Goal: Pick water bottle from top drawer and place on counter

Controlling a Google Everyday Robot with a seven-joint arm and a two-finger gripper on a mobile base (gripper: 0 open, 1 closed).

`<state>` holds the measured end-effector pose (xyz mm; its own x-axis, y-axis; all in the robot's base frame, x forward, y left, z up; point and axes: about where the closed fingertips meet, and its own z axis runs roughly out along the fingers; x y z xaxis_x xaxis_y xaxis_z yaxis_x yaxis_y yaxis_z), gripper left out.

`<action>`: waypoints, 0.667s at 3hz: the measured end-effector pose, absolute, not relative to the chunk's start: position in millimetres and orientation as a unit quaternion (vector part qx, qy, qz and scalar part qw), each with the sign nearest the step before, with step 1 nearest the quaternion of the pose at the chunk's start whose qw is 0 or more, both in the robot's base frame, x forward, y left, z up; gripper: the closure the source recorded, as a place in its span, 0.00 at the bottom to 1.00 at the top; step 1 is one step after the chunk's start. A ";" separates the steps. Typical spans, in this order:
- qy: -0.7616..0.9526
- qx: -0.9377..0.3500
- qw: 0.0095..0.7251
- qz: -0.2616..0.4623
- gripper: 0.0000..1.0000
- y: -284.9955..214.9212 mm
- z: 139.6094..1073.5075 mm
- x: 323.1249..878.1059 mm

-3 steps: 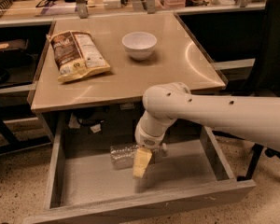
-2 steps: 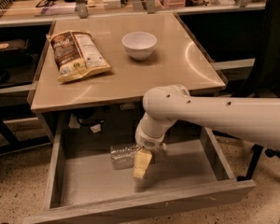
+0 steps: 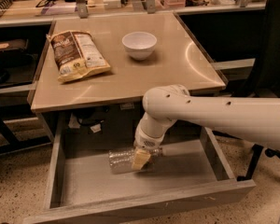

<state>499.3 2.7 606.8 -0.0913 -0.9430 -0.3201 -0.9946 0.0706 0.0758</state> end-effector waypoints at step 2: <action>0.726 -0.668 0.093 0.138 0.89 2.7 606.9 499.3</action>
Offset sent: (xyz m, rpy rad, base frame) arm 0.0000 0.0000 0.0000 0.0000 0.0000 0.0000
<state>499.3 2.7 606.9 -0.0913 -0.9429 -0.3202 -0.9946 0.0706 0.0758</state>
